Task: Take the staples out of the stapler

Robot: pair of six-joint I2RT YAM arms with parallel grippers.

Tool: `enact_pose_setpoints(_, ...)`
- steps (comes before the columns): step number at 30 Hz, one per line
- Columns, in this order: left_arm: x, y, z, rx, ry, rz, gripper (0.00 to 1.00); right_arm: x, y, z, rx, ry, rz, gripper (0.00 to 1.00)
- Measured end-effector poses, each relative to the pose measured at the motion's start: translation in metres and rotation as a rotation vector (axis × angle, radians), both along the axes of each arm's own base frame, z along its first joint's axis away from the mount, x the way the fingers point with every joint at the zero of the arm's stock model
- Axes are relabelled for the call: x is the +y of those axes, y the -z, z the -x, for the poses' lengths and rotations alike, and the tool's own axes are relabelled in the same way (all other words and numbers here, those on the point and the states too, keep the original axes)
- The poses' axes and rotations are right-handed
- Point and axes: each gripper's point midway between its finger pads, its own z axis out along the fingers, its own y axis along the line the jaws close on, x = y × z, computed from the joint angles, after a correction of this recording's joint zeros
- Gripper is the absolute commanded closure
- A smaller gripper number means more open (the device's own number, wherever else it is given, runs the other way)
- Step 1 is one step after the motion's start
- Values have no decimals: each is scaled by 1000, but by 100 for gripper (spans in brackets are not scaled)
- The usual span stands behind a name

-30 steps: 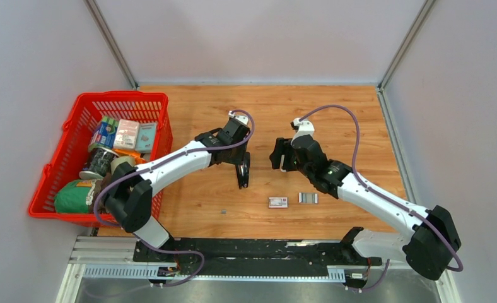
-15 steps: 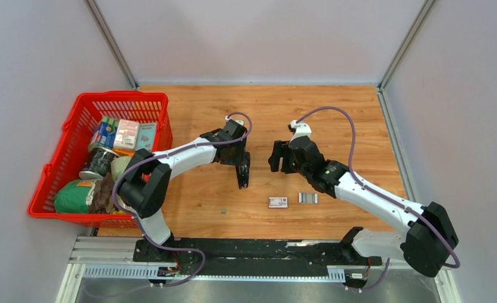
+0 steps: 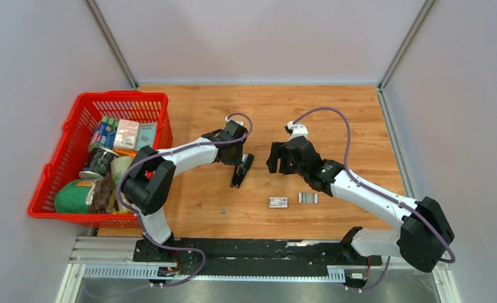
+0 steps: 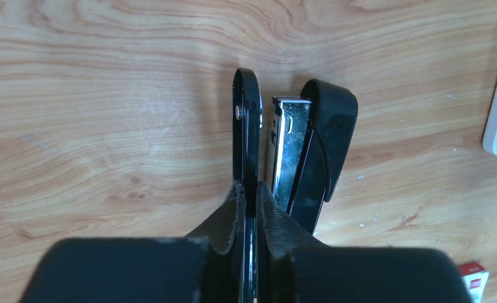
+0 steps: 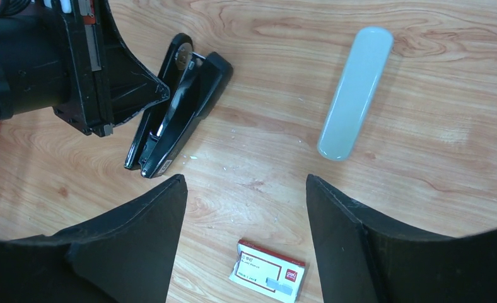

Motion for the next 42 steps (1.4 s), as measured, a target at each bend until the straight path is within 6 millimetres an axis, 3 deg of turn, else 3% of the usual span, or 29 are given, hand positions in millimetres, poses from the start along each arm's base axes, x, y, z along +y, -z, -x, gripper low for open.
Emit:
enact_pose_setpoints(8, 4, -1, -1, -14, -8, 24, 100, 6, 11, 2, 38, -17, 1, 28)
enact_pose_setpoints(14, 10, -7, 13, -2, 5, 72, 100, 17, 14, 4, 78, -47, -26, 27)
enact_pose_setpoints(23, 11, -57, 18, -87, 31, 188, 100, 33, 0, 8, 92, -89, -103, 27)
enact_pose_setpoints(33, 23, -75, 27, -113, 24, 246, 100, 46, -12, 13, 95, -139, -174, 24)
enact_pose_setpoints(37, 26, -95, 33, -149, 25, 310, 100, 49, -27, 19, 81, -174, -215, 20)
enact_pose_setpoints(42, 23, -135, 39, -226, 42, 421, 100, 55, -54, 28, 52, -234, -279, 17)
